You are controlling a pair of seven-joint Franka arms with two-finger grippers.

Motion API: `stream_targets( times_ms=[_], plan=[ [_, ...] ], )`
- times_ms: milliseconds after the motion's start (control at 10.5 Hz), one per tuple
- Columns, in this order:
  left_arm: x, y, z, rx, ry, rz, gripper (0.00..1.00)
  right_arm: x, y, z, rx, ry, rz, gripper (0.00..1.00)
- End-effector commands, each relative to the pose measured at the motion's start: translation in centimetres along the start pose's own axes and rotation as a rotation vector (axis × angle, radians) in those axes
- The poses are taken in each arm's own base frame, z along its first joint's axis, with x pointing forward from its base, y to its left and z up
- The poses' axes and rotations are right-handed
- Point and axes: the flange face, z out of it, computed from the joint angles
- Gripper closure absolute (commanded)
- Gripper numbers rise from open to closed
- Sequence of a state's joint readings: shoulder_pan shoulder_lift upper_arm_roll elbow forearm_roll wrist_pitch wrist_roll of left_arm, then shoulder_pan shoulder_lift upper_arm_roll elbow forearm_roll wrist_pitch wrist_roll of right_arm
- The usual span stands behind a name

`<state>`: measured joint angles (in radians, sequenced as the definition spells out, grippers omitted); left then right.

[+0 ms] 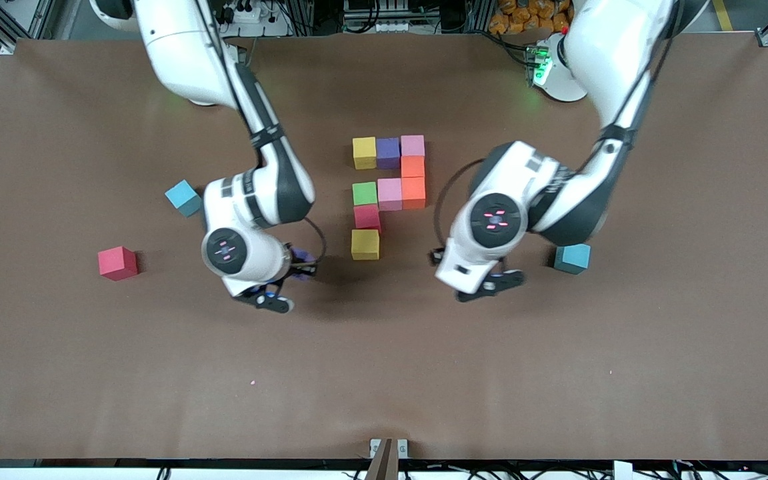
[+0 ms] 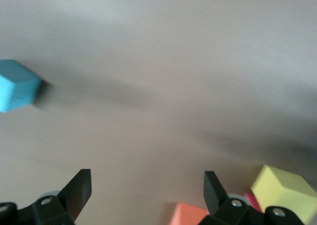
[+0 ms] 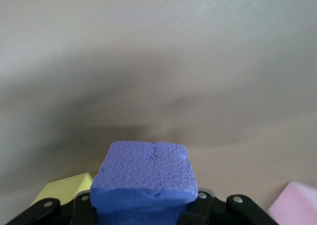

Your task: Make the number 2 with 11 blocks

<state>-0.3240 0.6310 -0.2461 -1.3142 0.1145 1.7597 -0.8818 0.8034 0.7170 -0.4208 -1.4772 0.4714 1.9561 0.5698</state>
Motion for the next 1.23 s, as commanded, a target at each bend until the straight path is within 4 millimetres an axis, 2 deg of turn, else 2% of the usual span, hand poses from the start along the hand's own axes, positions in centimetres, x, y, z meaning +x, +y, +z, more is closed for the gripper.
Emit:
stream_targets(
  times_ms=[0, 95, 380, 475, 570, 855, 1045, 1140],
  plan=[
    [0.4, -8.3, 1.2, 0.005, 0.059, 0.027, 0.00, -2.0, -2.5, 0.0, 0.032, 0.022, 0.169, 0.70],
    [1.4, -11.0, 2.1, 0.000, 0.063, 0.047, 0.00, -3.3, -3.9, -0.1, 0.053, 0.009, 0.216, 0.70],
    [3.8, -16.1, 5.5, 0.034, 0.059, 0.120, 0.00, -7.1, -8.2, -0.2, 0.095, 0.000, 0.383, 0.70],
    [4.2, -17.2, 7.3, 0.048, 0.074, 0.157, 0.00, -8.0, -9.3, 0.3, 0.106, 0.015, 0.420, 0.70],
    [5.2, -19.5, 8.9, 0.054, 0.098, 0.184, 0.00, -9.1, -10.5, 1.5, 0.120, 0.025, 0.459, 0.70],
    [6.1, -22.7, 11.1, 0.048, 0.089, 0.317, 0.00, -10.9, -13.5, 3.3, 0.159, 0.025, 0.645, 0.70],
    [5.9, -23.5, 11.9, 0.051, 0.075, 0.396, 0.00, -11.4, -15.1, 4.1, 0.159, 0.030, 0.768, 0.70],
    [5.6, -23.2, 12.3, 0.052, 0.068, 0.417, 0.00, -12.2, -15.7, 5.0, 0.142, 0.037, 0.809, 0.70]
  ],
)
